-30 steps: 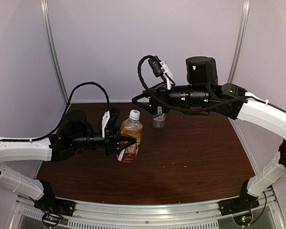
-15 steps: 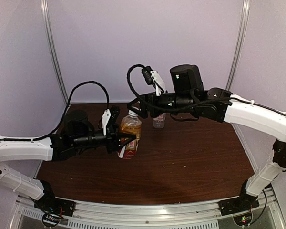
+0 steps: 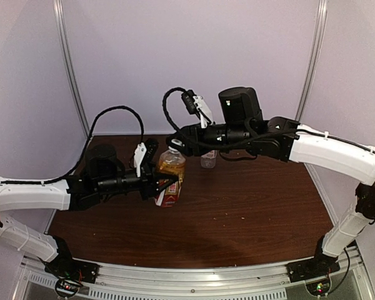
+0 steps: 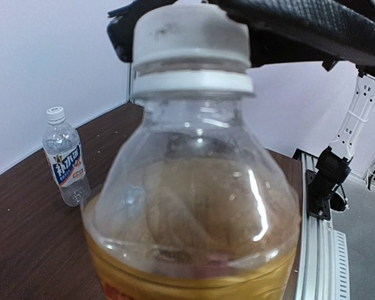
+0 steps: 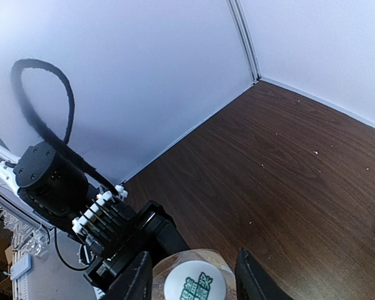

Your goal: Unscrew the bottle caps

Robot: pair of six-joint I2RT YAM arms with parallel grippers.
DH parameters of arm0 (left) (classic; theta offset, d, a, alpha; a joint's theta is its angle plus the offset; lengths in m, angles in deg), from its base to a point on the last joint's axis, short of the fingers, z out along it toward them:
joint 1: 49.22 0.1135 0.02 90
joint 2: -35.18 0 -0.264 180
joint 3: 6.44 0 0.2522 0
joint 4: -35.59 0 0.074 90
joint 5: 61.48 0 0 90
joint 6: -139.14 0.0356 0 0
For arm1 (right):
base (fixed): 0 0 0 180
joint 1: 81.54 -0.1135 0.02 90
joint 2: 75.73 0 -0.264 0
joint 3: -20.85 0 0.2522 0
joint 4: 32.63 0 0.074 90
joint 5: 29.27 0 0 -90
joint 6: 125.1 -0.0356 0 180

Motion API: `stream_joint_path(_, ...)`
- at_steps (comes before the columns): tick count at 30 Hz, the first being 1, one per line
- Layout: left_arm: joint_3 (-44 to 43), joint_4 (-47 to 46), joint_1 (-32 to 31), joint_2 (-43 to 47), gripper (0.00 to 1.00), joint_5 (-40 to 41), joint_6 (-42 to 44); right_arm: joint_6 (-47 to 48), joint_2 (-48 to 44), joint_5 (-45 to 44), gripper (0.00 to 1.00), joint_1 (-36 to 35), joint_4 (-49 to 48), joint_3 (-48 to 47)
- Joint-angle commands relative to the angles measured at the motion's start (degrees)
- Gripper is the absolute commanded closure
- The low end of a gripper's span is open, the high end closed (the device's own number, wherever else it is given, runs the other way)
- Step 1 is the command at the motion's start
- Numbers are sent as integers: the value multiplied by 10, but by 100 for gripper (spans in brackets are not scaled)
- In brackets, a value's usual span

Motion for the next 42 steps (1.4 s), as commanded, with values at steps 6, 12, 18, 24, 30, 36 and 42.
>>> stream_joint_path(6,-11,-19,-2,15,63,17,8,6,10,9,64,-3,-13,-1)
stream_joint_path(12,-7,-18,-2,25,63,17,14,31,5,15,75,-3,-19,3)
stream_joint_path(18,9,-36,-2,45,63,-37,22,118,-15,85,81,4,-36,14)
stream_joint_path(24,10,-63,-2,58,63,-230,25,301,-13,313,81,15,34,-8)
stream_joint_path(30,20,-122,-2,63,63,-330,-11,396,7,400,75,25,132,-58)
stream_joint_path(36,16,-118,-2,58,63,-321,-10,372,1,386,71,32,115,-49)
stream_joint_path(42,11,-96,-2,53,63,-296,5,304,-15,327,60,32,73,-35)
